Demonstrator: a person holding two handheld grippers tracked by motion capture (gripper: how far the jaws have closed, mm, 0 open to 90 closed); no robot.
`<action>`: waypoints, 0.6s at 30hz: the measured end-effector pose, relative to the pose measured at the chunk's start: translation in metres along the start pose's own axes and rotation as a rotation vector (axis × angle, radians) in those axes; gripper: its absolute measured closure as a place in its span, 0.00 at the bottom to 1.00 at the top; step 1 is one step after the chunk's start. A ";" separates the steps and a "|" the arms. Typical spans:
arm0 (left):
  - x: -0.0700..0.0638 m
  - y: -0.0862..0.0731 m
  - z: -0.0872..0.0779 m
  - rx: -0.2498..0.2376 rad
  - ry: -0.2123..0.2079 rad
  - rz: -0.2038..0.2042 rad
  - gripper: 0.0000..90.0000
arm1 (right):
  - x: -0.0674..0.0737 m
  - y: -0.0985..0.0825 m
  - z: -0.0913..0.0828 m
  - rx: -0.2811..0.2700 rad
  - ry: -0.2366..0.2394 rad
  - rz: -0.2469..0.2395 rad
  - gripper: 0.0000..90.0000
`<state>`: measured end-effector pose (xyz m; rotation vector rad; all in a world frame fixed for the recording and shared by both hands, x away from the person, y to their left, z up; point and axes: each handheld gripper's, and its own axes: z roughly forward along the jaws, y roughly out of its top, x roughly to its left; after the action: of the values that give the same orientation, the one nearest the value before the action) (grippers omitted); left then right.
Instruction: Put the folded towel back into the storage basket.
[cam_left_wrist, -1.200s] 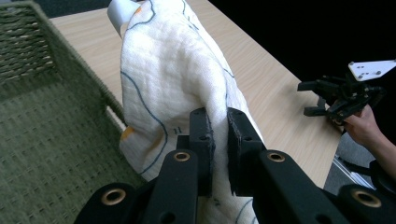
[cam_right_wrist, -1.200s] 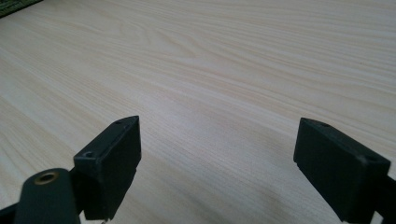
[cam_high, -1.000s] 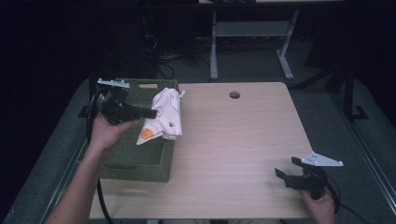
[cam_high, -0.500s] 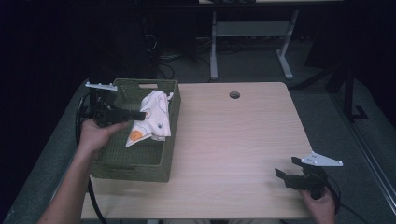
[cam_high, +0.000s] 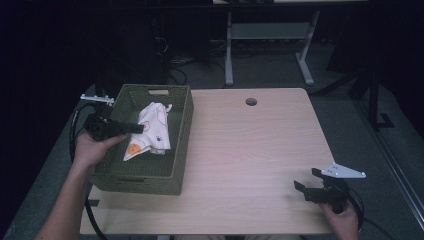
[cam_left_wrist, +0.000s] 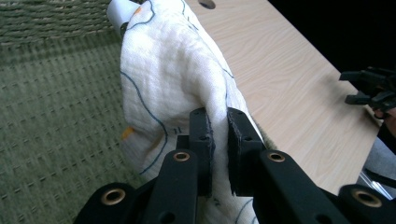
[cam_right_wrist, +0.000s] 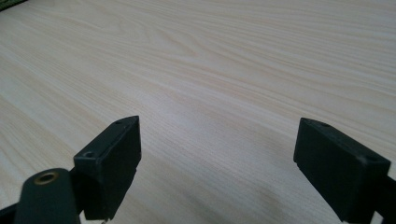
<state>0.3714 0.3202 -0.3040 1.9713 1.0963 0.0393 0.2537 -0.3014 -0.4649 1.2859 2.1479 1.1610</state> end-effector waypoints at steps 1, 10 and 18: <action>0.001 -0.001 0.000 0.004 0.005 0.001 0.92 | 0.000 0.000 0.000 0.000 -0.001 0.000 0.16; 0.012 -0.008 0.013 0.048 0.012 0.005 0.91 | 0.000 0.000 0.001 0.007 0.001 -0.005 0.16; 0.025 -0.013 0.029 0.120 0.019 0.020 0.91 | 0.001 0.001 0.005 0.021 0.001 -0.020 0.16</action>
<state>0.3899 0.3219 -0.3404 2.0922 1.1142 0.0030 0.2572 -0.2979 -0.4670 1.2705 2.1744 1.1348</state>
